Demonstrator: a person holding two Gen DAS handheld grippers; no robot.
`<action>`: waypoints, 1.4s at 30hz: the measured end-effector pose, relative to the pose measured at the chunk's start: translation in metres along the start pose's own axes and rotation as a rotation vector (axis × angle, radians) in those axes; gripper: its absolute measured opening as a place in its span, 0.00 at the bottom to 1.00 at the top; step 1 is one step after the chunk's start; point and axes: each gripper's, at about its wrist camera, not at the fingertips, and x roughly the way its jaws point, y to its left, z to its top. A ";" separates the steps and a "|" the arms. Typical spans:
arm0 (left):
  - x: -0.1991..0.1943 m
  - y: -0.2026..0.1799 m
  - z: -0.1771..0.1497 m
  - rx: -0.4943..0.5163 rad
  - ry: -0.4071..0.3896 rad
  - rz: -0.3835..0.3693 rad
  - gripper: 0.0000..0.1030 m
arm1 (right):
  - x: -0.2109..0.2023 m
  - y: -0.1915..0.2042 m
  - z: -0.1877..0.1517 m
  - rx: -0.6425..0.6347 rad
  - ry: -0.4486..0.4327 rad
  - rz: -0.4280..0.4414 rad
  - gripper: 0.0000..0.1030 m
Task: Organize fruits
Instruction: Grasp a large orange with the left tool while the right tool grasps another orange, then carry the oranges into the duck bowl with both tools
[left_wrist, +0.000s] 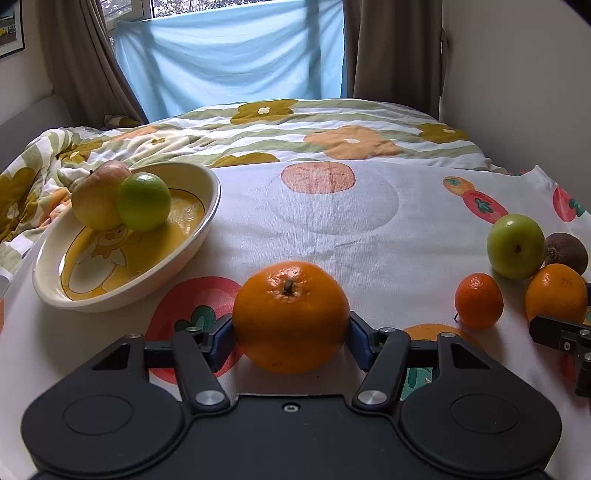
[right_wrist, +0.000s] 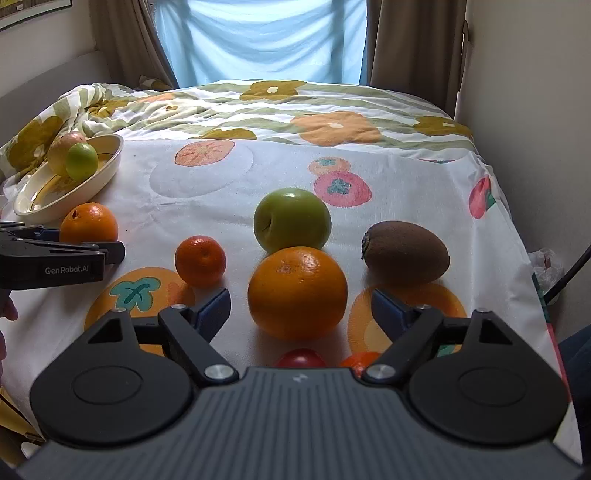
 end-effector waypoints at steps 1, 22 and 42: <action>-0.001 0.000 -0.001 0.001 0.000 0.001 0.64 | 0.000 0.000 0.000 0.000 0.001 0.000 0.93; -0.025 0.007 -0.017 -0.005 -0.017 0.016 0.64 | 0.004 0.001 0.003 -0.009 0.006 0.018 0.71; -0.109 0.051 0.008 -0.099 -0.100 0.125 0.64 | -0.059 0.034 0.052 -0.039 -0.074 0.096 0.71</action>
